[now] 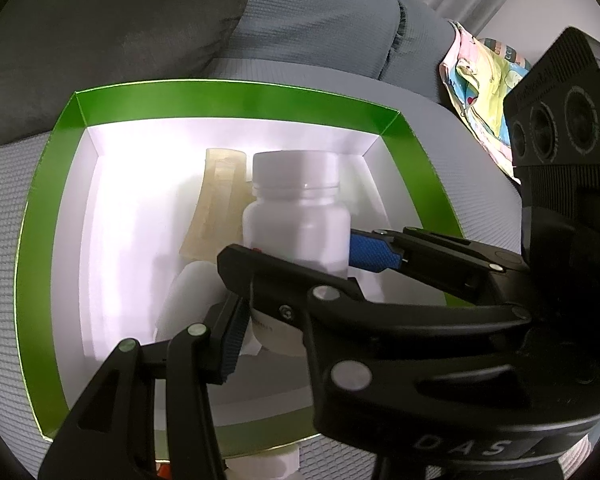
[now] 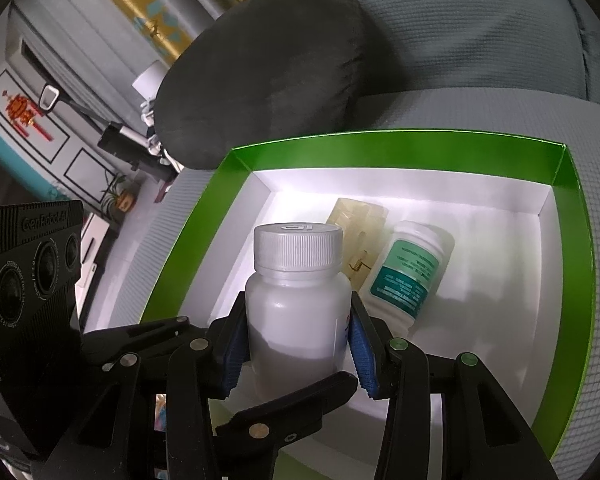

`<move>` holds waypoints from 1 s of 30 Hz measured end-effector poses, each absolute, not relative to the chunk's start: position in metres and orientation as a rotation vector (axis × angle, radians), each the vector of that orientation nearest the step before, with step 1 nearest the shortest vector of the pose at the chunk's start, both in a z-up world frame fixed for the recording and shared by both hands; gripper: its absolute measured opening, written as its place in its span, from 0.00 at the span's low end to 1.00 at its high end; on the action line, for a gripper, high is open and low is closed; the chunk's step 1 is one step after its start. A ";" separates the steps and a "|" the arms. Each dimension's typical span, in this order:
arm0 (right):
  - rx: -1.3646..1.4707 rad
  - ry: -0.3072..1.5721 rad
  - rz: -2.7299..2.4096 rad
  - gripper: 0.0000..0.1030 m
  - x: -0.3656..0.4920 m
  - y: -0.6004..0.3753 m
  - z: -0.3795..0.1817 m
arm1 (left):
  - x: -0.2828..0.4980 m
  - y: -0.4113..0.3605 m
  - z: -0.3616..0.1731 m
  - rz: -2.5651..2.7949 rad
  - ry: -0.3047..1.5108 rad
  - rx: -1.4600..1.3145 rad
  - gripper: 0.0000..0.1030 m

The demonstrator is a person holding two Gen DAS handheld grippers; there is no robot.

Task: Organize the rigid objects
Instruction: 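Lower the white bottle into the box and open the right gripper, then lift the right gripper out of the box toward the blue-labelled bottle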

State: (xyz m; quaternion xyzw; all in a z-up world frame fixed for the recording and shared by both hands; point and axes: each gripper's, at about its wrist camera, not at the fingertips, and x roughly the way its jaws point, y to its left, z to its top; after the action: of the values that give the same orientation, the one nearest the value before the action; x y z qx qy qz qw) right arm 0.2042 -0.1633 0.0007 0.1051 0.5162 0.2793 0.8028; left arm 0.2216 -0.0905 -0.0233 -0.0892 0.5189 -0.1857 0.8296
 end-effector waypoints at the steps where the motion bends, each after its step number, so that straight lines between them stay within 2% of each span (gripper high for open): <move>1: 0.226 1.109 0.597 0.47 0.205 -0.164 0.000 | 0.222 -0.090 -0.024 -0.394 1.105 -0.192 0.43; 7: 0.224 1.125 0.574 0.47 0.207 -0.164 -0.002 | 0.226 -0.089 -0.029 -0.392 1.133 -0.213 0.46; 10: 0.219 1.135 0.520 0.47 0.208 -0.170 -0.001 | 0.227 -0.087 -0.029 -0.371 1.143 -0.220 0.65; 11: 0.232 1.132 0.519 0.47 0.208 -0.173 0.000 | 0.227 -0.086 -0.028 -0.370 1.146 -0.226 0.77; 12: 0.241 1.128 0.517 0.47 0.207 -0.177 0.003 | 0.226 -0.085 -0.027 -0.368 1.144 -0.229 0.83; 22: 0.207 0.968 0.439 0.52 0.177 -0.212 0.052 | 0.202 -0.081 -0.005 -0.347 1.070 -0.196 0.84; 26: 0.248 0.902 0.426 0.58 0.157 -0.232 0.070 | 0.179 -0.070 0.013 -0.314 1.004 -0.183 0.86; 30: 0.259 0.894 0.424 0.59 0.141 -0.238 0.075 | 0.160 -0.055 0.025 -0.240 0.962 -0.163 0.86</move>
State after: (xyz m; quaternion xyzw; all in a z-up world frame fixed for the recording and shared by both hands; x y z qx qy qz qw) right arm 0.1409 -0.2383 0.0753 0.1240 0.4277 0.2030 0.8720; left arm 0.1595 -0.0554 0.0249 -0.0779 0.4609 -0.1151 0.8765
